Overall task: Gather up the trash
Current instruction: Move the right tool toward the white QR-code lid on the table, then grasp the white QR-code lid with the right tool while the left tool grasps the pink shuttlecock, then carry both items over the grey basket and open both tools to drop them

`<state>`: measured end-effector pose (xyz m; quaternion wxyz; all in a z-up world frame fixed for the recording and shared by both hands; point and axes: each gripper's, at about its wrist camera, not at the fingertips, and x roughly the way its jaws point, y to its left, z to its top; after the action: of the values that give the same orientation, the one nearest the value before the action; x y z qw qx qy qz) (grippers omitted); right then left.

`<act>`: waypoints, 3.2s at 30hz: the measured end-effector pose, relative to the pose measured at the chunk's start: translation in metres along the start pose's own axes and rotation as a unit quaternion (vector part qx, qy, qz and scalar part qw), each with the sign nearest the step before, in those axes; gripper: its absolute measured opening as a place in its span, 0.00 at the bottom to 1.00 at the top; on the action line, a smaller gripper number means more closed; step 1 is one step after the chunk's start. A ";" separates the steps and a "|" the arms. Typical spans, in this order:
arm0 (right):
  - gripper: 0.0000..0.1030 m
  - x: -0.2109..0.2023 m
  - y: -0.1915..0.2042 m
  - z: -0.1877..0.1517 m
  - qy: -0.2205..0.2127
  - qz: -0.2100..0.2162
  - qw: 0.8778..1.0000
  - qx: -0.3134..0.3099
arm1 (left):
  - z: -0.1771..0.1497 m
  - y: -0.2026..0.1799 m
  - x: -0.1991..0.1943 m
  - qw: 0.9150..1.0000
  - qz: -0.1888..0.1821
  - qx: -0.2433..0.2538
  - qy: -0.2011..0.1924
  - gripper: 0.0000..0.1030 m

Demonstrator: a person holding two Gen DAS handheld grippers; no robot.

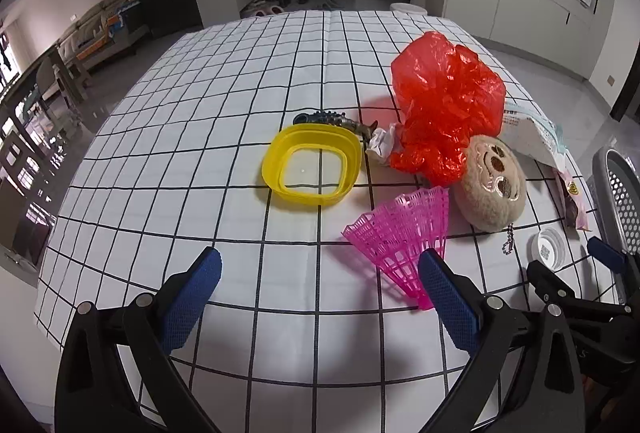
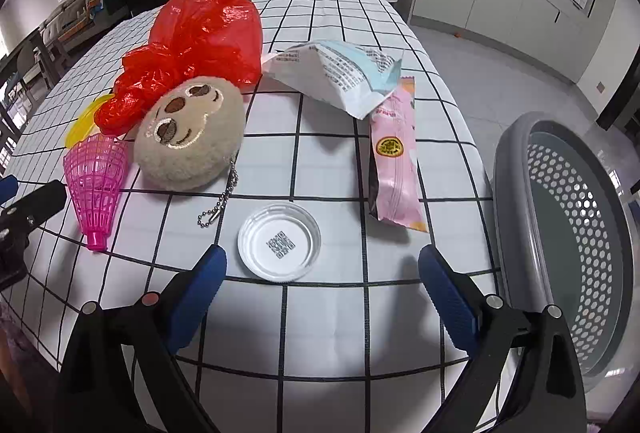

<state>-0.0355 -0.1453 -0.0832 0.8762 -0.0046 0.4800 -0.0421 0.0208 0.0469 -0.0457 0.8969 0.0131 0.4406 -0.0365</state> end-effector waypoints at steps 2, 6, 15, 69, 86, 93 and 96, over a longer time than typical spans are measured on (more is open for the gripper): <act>0.90 0.001 0.002 0.000 -0.002 -0.002 1.000 -0.003 | 0.000 0.000 0.000 1.000 -0.003 0.001 0.001 0.94; 0.83 0.004 0.010 0.005 0.001 -0.001 1.000 -0.006 | -0.002 0.000 -0.001 1.000 0.002 0.008 0.003 0.94; 0.46 -0.001 0.021 0.009 -0.005 0.023 1.000 -0.020 | -0.003 0.001 -0.001 1.000 -0.008 0.004 0.010 0.94; 0.38 -0.073 -0.105 -0.061 -0.051 0.039 0.990 0.125 | -0.032 -0.099 -0.045 0.988 -0.087 0.126 -0.022 0.33; 0.38 -0.127 -0.247 -0.069 -0.078 -0.062 0.973 0.207 | -0.006 -0.249 -0.070 0.961 -0.178 0.207 -0.033 0.35; 0.38 -0.115 -0.279 -0.070 -0.066 -0.056 0.969 0.230 | 0.006 -0.293 -0.060 0.953 -0.200 0.225 -0.023 0.35; 0.38 -0.104 -0.283 -0.070 -0.051 -0.047 0.969 0.239 | 0.007 -0.306 -0.055 0.951 -0.209 0.228 -0.018 0.36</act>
<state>-0.1701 -0.4170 -0.0199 0.8724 0.1805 0.4096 -0.1961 -0.0308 -0.2552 0.0044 0.8500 0.1241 0.3976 -0.3225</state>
